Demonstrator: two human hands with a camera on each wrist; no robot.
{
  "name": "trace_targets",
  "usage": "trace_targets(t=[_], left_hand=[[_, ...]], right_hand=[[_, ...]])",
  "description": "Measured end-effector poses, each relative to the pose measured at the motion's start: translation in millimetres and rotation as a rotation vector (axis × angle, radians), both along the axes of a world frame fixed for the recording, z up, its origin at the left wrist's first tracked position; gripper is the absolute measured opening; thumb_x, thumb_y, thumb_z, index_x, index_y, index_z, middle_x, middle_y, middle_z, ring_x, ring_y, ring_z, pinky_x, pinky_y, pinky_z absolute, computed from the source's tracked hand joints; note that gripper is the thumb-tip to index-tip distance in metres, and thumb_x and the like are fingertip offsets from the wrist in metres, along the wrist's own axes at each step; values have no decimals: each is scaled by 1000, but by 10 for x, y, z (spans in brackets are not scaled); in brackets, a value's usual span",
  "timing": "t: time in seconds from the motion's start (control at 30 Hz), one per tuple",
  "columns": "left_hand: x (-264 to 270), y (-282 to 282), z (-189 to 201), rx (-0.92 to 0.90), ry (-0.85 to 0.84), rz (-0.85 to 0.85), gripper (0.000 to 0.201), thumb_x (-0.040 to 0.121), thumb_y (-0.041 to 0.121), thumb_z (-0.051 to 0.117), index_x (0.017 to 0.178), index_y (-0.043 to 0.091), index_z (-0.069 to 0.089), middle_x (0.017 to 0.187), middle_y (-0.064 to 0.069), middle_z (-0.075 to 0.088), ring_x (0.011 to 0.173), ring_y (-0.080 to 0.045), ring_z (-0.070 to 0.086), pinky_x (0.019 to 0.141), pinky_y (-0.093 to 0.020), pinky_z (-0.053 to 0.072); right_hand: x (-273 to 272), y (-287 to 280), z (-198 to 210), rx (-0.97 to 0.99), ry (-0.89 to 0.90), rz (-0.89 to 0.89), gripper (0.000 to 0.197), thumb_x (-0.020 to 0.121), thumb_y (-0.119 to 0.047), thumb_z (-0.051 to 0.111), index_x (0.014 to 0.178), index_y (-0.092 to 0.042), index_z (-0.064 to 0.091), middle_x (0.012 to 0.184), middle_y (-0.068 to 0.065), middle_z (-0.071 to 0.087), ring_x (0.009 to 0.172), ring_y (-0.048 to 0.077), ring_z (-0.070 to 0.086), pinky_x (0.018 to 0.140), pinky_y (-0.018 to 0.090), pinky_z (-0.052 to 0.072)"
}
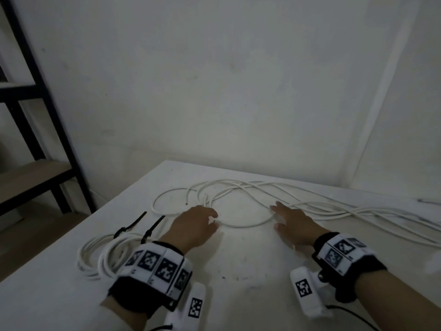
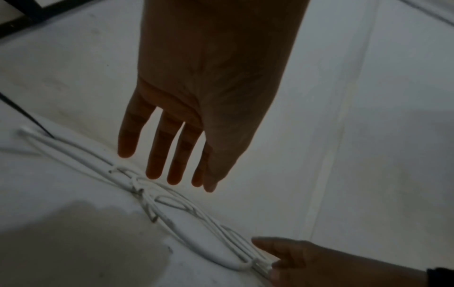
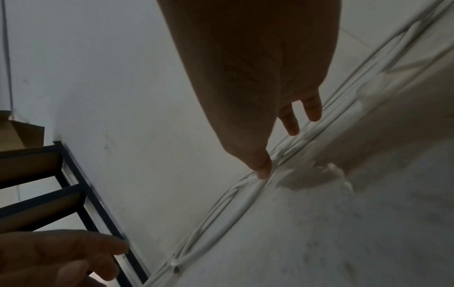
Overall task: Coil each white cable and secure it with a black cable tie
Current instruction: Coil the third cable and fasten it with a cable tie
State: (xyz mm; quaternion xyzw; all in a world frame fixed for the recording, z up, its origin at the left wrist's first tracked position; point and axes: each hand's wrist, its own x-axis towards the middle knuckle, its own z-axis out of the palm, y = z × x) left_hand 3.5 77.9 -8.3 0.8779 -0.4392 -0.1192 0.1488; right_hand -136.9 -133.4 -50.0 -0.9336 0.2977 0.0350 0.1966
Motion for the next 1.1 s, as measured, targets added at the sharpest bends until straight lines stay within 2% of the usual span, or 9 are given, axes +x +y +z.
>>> trace_targets(t=[0.17,0.3,0.4,0.5,0.6,0.73,0.87,1.0,1.1], left_hand=[[-18,-452,-103,98,53,-74,44,97,28,42,140,20,35,144,-10,37,130,-23,39,102,-27,32],[-63,-670,-230,232,25,-119,50,95,17,43,142,25,30,145,-10,29,133,-28,29,107,-35,29],[-120,-740,-265,321,-27,-124,37,95,21,41,132,25,44,140,-9,36,130,-28,31,106,-40,29],[-157,-729,-229,346,-36,-158,32,98,34,32,119,17,51,130,-8,46,123,-28,40,107,-47,25],[-140,-686,-190,160,-3,-184,30,100,37,26,92,16,45,112,-13,58,106,-28,53,99,-41,34],[-62,-574,-61,-206,-101,-157,32,98,38,31,70,24,32,67,-1,51,67,-23,50,54,-29,31],[-60,-452,88,-418,-146,-166,31,97,35,36,67,27,32,62,5,43,62,-20,44,56,-30,30],[-120,-372,168,-519,-75,-174,28,97,29,38,69,26,39,61,3,46,58,-15,44,54,-24,32],[-195,-324,204,-560,-55,-173,29,97,26,40,68,26,40,59,2,47,55,-11,43,52,-18,33]], right_hand=[[75,-91,-44,-99,132,3,51,97,-30,34,145,-31,17,157,0,-1,142,30,8,113,40,14],[23,-117,-77,-182,-13,21,25,91,-30,46,114,-25,53,139,1,34,131,25,31,101,34,29],[-67,-123,-13,-202,-92,50,7,86,-26,51,90,-31,54,120,-4,50,116,17,45,97,34,29],[-226,-193,118,-204,-251,55,9,87,-36,45,87,-29,51,98,-4,58,93,14,49,98,35,27],[-401,-283,239,-263,-451,41,31,79,-43,41,85,-19,60,78,-7,55,74,12,45,79,31,30],[-661,-418,378,-203,-525,-21,20,96,-23,45,91,-9,58,84,7,58,77,26,52,66,31,32],[-943,-540,512,-239,-627,-72,17,94,-14,47,92,-3,60,86,15,59,77,28,54,67,31,35],[-1201,-587,721,-273,-735,-124,10,94,-11,48,89,-8,56,69,4,53,62,23,48,54,24,31],[-1350,-616,828,-296,-744,-147,9,95,-12,44,87,-11,49,70,12,56,64,31,52,57,34,39]])
